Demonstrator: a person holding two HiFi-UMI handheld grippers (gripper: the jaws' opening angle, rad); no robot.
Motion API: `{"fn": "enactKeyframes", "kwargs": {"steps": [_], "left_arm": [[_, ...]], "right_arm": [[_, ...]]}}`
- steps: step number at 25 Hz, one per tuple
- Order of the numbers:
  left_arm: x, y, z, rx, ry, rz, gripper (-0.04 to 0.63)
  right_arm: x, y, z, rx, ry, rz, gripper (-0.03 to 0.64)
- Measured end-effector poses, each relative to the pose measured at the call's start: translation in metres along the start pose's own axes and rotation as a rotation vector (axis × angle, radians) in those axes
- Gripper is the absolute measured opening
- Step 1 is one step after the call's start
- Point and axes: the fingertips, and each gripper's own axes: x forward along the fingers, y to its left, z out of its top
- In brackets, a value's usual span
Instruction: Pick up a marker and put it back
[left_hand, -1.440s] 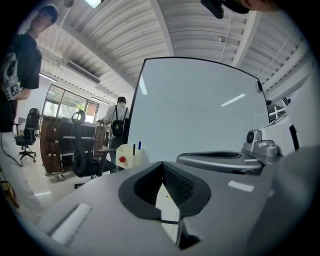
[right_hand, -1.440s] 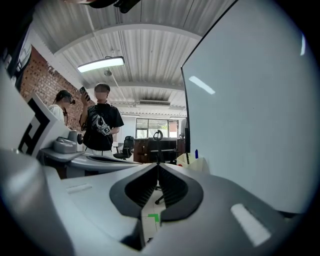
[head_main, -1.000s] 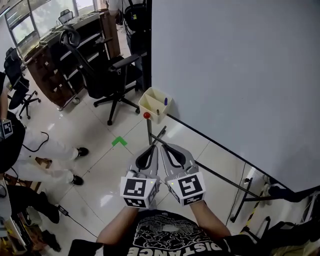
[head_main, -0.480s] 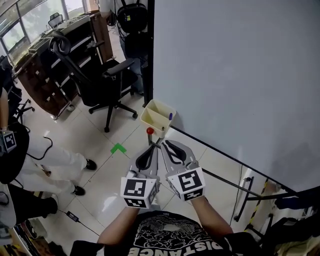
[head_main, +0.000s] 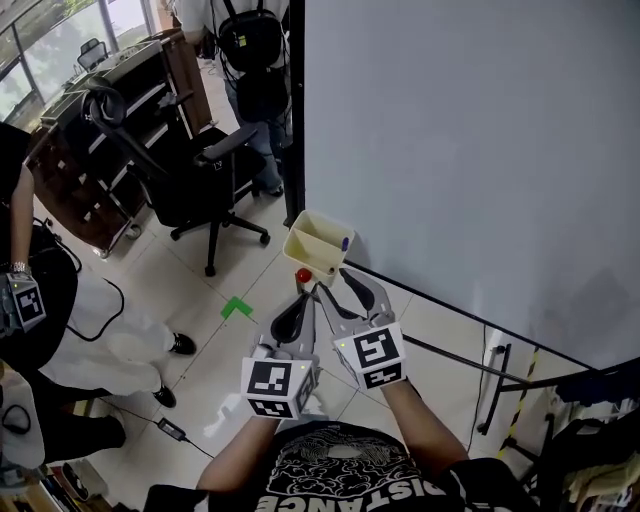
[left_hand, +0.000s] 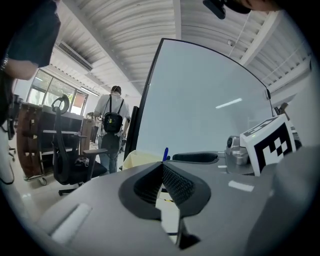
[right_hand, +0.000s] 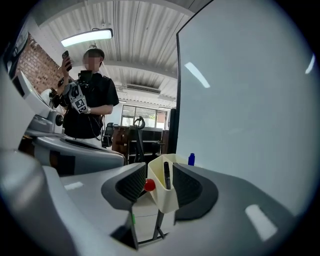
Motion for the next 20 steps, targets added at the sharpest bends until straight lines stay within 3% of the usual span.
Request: {"fn": "enactKeyframes", "kwargs": {"steps": [10,15,20], "left_arm": [[0.004,0.018,0.002,0.001,0.011,-0.022,0.005],[0.009,0.021,0.001,0.005,0.017,-0.031,0.005],[0.014,0.021,0.001,0.012,0.013,-0.043,0.005]], "right_arm": [[0.025,-0.007,-0.011,-0.001,0.029,-0.058,0.147],[0.029,-0.015,-0.011,-0.009,0.019,-0.095,0.037],[0.029,-0.019,-0.011,0.001,0.016,-0.101,0.035]]}}
